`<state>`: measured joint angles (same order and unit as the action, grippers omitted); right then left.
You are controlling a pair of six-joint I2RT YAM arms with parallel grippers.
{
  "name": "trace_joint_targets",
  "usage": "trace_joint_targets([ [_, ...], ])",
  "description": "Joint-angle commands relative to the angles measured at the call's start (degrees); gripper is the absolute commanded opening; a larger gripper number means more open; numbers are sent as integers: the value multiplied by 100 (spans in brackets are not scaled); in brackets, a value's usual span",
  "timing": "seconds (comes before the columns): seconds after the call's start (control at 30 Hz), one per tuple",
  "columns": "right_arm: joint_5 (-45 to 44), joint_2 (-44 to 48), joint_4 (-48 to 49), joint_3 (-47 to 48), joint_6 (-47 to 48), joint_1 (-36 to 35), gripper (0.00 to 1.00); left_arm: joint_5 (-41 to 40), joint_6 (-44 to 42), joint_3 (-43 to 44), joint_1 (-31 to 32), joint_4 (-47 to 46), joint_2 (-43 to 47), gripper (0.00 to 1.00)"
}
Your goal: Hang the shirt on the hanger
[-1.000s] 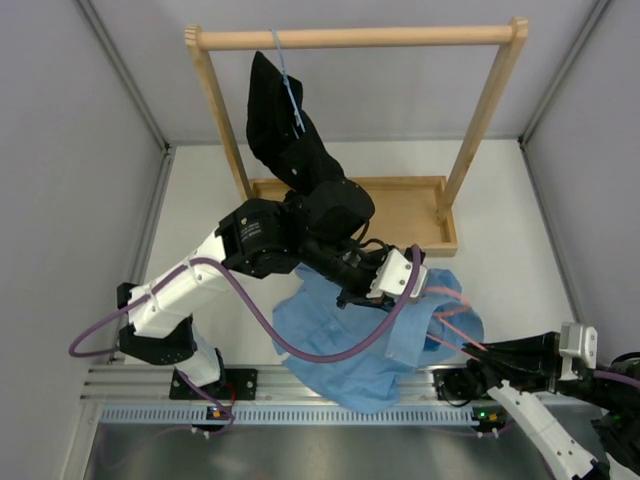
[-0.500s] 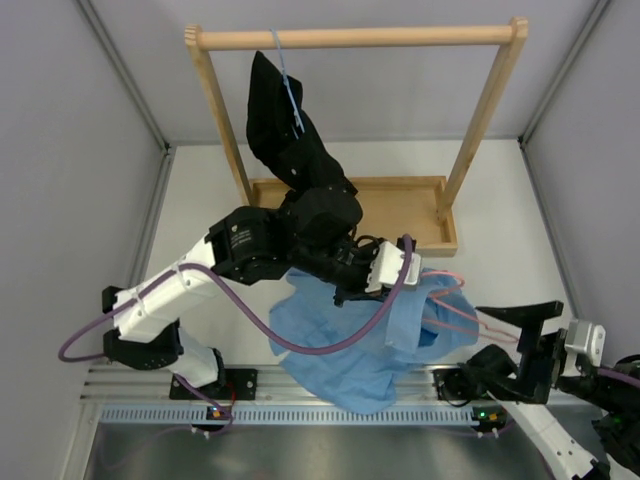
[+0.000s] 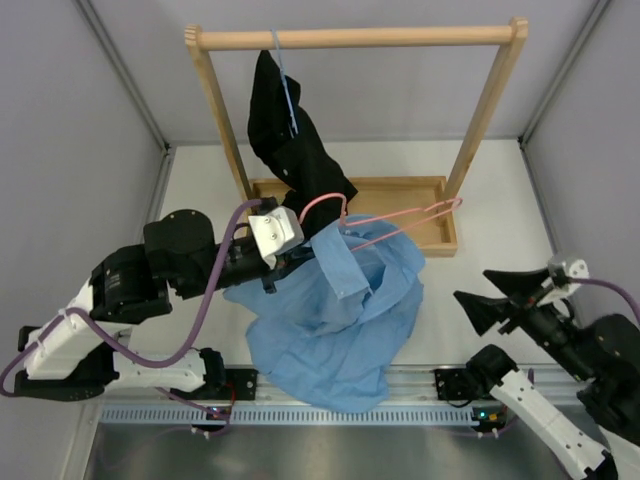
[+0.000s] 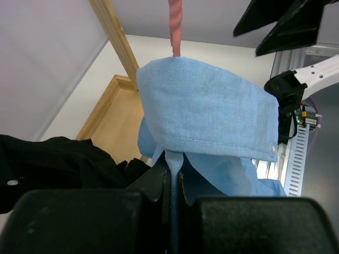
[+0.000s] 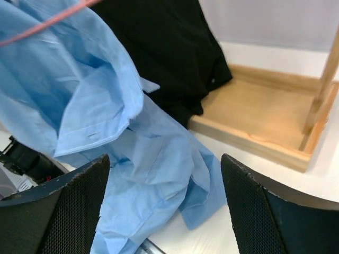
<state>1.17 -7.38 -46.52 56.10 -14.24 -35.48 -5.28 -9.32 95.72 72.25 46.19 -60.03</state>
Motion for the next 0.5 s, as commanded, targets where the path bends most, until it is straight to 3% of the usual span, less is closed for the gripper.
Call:
trace_joint_targets([
  [0.0,126,-484,596,-414,-527,-116,81,-245,220,-185,0,-735,193,0],
  [0.3,1595,-1186,2620,-1047,-694,-125,66,-88,282,-177,0,-735,395,0],
  [0.47,1676,-1442,3535,-1382,-677,-117,57,53,308,-185,0,-735,369,0],
])
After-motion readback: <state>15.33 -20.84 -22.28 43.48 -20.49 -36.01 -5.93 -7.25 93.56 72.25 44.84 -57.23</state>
